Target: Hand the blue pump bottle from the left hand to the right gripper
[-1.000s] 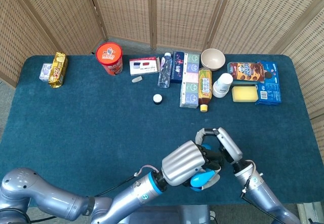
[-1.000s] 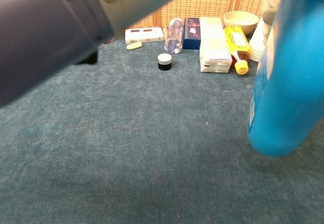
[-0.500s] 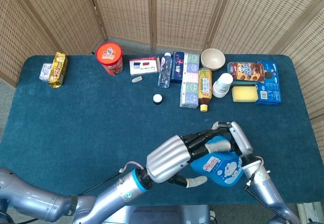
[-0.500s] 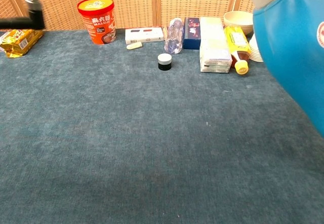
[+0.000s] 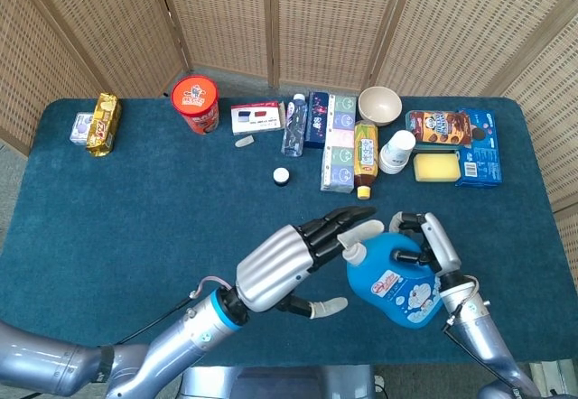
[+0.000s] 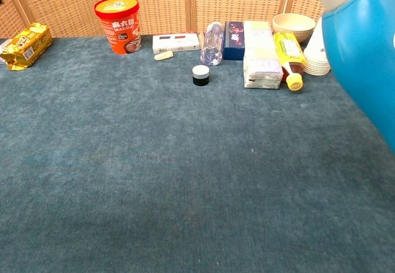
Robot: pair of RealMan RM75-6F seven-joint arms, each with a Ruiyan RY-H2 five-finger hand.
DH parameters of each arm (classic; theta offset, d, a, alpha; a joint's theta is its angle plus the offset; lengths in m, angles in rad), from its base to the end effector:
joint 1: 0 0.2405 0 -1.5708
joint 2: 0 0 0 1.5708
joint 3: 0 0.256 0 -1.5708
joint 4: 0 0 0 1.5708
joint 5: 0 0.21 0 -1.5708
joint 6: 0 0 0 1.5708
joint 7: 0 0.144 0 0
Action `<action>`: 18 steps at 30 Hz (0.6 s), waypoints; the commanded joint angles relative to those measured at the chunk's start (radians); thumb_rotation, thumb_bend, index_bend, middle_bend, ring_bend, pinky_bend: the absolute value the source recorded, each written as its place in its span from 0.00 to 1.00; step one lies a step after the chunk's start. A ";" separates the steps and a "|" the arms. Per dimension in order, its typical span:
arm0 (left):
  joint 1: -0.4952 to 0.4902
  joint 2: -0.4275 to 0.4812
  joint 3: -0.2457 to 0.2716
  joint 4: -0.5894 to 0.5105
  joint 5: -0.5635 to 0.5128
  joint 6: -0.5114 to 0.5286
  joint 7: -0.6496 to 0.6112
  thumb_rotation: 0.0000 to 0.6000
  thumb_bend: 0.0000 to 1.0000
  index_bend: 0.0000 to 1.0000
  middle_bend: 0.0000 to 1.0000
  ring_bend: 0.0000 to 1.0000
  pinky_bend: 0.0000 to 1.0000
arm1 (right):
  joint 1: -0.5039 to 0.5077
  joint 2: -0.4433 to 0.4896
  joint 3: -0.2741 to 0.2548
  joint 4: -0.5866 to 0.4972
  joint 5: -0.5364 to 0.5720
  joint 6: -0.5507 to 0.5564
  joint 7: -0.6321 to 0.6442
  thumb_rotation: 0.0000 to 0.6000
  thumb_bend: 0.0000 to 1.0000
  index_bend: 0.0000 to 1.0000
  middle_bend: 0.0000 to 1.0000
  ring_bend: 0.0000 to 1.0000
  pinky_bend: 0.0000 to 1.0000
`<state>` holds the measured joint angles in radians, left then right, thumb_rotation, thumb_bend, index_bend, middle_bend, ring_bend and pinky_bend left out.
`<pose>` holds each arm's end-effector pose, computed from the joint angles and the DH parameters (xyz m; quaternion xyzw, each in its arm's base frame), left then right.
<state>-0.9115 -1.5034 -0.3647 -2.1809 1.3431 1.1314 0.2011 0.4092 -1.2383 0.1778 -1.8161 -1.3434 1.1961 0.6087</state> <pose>0.0776 0.2327 0.0711 -0.6631 -0.3509 -0.6577 0.0687 -0.1929 -0.2743 0.0907 0.4454 -0.6293 0.5872 0.2467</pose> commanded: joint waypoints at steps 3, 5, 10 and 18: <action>0.032 0.096 0.007 -0.036 -0.003 0.000 0.033 1.00 0.14 0.00 0.00 0.00 0.03 | -0.007 0.006 0.006 0.009 0.005 0.002 0.004 1.00 0.50 0.79 0.92 0.63 0.81; 0.046 0.138 0.013 -0.050 -0.004 0.004 0.068 1.00 0.12 0.00 0.00 0.00 0.00 | -0.011 0.012 0.009 0.015 0.005 0.006 0.002 1.00 0.50 0.79 0.92 0.63 0.81; 0.118 0.278 0.046 -0.078 0.009 0.052 0.186 1.00 0.07 0.00 0.00 0.00 0.00 | -0.028 0.033 0.023 0.018 0.008 0.032 0.006 1.00 0.50 0.79 0.92 0.62 0.81; 0.286 0.523 0.135 -0.073 0.079 0.126 0.107 1.00 0.07 0.00 0.00 0.00 0.00 | -0.055 0.054 0.053 -0.003 0.046 0.073 -0.027 1.00 0.50 0.79 0.92 0.62 0.81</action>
<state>-0.6847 -1.0493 -0.2684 -2.2637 1.3835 1.2245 0.3653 0.3561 -1.1860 0.2295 -1.8174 -1.2986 1.2679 0.5837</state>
